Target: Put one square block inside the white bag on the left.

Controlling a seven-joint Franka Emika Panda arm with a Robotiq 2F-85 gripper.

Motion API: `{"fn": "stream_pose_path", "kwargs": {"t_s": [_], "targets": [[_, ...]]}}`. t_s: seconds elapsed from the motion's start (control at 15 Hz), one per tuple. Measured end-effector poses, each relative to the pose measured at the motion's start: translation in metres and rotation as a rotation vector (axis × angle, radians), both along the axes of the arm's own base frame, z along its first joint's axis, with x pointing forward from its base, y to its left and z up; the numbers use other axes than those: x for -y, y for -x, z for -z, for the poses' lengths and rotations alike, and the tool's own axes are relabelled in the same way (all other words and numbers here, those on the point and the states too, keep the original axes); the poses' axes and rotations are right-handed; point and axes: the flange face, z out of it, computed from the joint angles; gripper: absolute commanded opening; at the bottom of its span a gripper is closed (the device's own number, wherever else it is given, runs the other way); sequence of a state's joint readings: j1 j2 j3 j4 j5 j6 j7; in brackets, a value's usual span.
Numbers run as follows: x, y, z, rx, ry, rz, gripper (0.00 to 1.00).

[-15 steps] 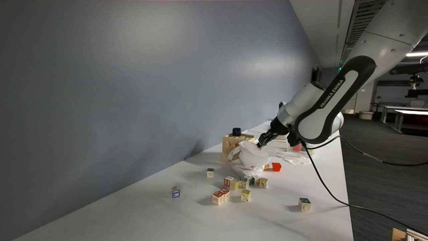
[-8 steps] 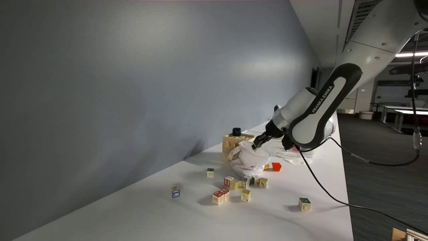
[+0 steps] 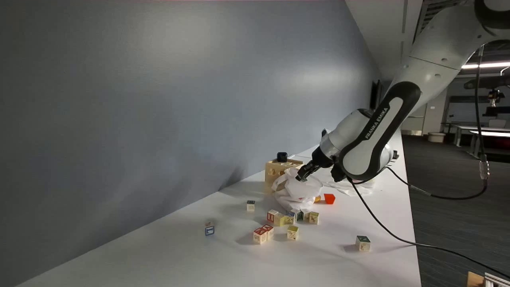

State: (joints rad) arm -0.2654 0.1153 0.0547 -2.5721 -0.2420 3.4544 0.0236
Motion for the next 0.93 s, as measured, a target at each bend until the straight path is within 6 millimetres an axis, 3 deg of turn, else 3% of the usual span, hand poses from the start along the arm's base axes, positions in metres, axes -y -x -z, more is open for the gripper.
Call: {"fn": "stream_pose_path", "kwargs": {"t_s": [0.27, 0.6, 0.93], "targets": [[-0.002, -0.004, -0.001, 0.005, 0.001, -0.008, 0.99], [-0.024, -0.011, -0.011, 0.021, -0.021, -0.03, 1.0], [-0.077, -0.01, -0.038, -0.061, -0.095, 0.011, 1.0]]}}
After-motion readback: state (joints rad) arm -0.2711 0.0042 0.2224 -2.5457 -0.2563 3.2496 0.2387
